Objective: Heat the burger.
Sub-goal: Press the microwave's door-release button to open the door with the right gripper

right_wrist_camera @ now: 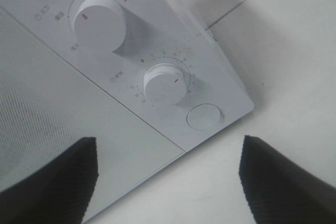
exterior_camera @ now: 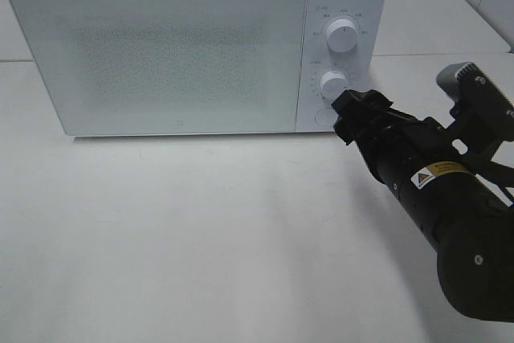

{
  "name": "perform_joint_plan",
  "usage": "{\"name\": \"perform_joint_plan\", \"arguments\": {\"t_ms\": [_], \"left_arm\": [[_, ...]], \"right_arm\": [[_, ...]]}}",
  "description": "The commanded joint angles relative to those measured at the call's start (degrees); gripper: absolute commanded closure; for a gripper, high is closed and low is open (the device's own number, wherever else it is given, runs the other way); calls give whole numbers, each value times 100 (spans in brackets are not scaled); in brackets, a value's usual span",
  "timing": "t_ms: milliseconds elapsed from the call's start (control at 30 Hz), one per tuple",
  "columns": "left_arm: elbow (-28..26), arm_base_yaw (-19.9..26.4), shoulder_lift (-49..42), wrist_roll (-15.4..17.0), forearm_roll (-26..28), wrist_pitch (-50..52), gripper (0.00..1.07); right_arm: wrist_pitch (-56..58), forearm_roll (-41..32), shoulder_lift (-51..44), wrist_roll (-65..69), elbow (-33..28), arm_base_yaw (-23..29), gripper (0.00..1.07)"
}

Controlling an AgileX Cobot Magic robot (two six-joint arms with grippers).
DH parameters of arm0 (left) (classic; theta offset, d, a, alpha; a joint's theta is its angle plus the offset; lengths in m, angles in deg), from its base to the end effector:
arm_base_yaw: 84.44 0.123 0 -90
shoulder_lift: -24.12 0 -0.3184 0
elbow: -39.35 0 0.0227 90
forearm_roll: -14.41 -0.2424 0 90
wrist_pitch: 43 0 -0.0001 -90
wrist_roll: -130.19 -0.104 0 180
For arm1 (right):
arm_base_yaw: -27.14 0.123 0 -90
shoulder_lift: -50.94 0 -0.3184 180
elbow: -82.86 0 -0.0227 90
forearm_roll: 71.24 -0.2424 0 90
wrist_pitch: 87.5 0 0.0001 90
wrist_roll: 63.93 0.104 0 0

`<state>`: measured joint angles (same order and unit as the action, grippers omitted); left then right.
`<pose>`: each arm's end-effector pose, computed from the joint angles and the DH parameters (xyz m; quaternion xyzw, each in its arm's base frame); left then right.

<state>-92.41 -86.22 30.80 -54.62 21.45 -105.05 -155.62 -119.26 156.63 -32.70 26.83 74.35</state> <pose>-0.0390 -0.0101 0.2712 0.0527 0.8493 -0.0475 0.5232 0.2273 0.1400 0.1898 0.2729 0.7107 0.2626 0.5929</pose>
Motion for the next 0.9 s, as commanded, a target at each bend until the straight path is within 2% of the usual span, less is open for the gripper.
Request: {"name": "perform_joint_plan", "arguments": {"t_ms": [33, 67, 100, 167, 200, 267, 300, 333, 367, 400, 467, 500, 567, 900], "left_arm": [[23, 23, -34, -6, 40, 74, 7], [23, 23, -34, -6, 40, 74, 7], [23, 23, -34, -6, 40, 74, 7], [23, 23, -34, -6, 40, 74, 7], [23, 23, -34, -6, 40, 74, 7], [23, 23, -34, -6, 40, 74, 7], [23, 23, -34, -6, 40, 74, 7], [23, 23, -34, -6, 40, 74, 7], [23, 23, -34, -6, 40, 74, 7], [23, 23, -34, -6, 40, 74, 7], [23, 23, -34, -6, 40, 74, 7], [23, 23, -34, -6, 40, 74, 7], [23, 23, -34, -6, 40, 74, 7], [23, 23, -34, -6, 40, 74, 7]], "right_arm": [[155, 34, 11, 1134, 52, 6, 37], [189, 34, 11, 1467, 52, 6, 42], [189, 34, 11, 1467, 52, 6, 42], [206, 34, 11, 2555, 52, 6, 50], [206, 34, 11, 2555, 52, 6, 50], [195, 29, 11, 3690, 52, 6, 67], [195, 29, 11, 3690, 52, 6, 67], [195, 17, 11, 3873, 52, 6, 72], [195, 17, 11, 4120, 52, 6, 82], [195, 17, 11, 4120, 52, 6, 82], [201, 17, 11, 4372, 52, 6, 97], [201, 17, 11, 4372, 52, 6, 97], [241, 17, 11, 4383, 52, 6, 107], [464, -160, 86, 4423, 69, -34, 107]]}}
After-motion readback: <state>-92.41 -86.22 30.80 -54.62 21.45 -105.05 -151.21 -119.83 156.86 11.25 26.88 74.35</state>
